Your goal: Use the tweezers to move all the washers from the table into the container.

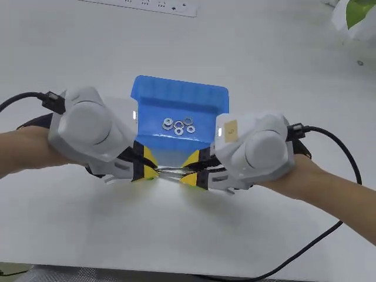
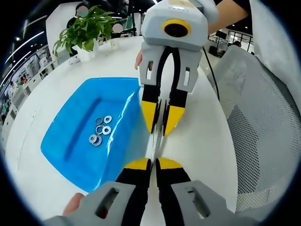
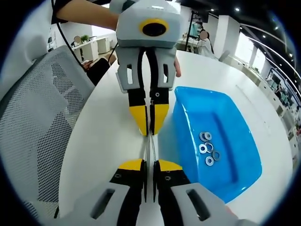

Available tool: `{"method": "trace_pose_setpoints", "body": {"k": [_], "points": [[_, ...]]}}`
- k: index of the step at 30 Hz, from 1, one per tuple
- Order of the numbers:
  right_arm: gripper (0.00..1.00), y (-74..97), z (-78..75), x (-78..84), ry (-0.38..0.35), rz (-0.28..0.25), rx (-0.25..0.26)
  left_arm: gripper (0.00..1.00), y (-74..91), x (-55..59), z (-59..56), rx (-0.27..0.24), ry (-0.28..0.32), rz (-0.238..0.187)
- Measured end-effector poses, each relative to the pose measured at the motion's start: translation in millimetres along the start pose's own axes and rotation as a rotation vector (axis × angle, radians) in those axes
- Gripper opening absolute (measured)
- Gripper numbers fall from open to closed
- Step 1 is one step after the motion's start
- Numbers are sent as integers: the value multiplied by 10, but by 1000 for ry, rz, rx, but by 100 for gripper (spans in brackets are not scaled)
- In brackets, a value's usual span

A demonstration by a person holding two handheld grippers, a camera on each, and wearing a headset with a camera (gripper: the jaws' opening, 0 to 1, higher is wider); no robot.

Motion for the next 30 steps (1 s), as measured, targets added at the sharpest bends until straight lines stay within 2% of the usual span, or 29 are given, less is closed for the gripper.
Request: {"method": "trace_pose_setpoints", "body": {"k": [8,15,18,22,24,25,27,29,30], "points": [[12,0,10,-16,53,39,9,9,-17,-13,11,-7,5,-1],[14,12,-7,2,43,64,18,9,-8,-25,-10,-15,-1,2],[16,51,-23,42,24,90,44,9,49,-44,-37,-16,5,-5],[16,158,1,12,-36,57,75,10,185,-3,-60,-45,28,-3],[17,243,6,3,-75,42,118,11,274,28,-93,-76,45,5],[20,305,17,17,-92,43,139,11,321,59,-126,-89,25,18],[26,383,58,24,-134,30,151,15,381,78,-208,-88,33,14],[26,494,103,-10,-177,-33,174,21,450,107,-313,-88,52,2],[27,565,132,-7,-195,-45,188,23,477,119,-350,-94,57,-2]]}}
Point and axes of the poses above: the centre of the closed fingertips' face, and the gripper's own axes: y roughly backward along the fingers, z roughly to its left, x roughly out of its underside, the point moved 4 cm from there along y, roughly backward along the fingers, and after that the axes turned 4 degrees about x, right-handed, at the moved point
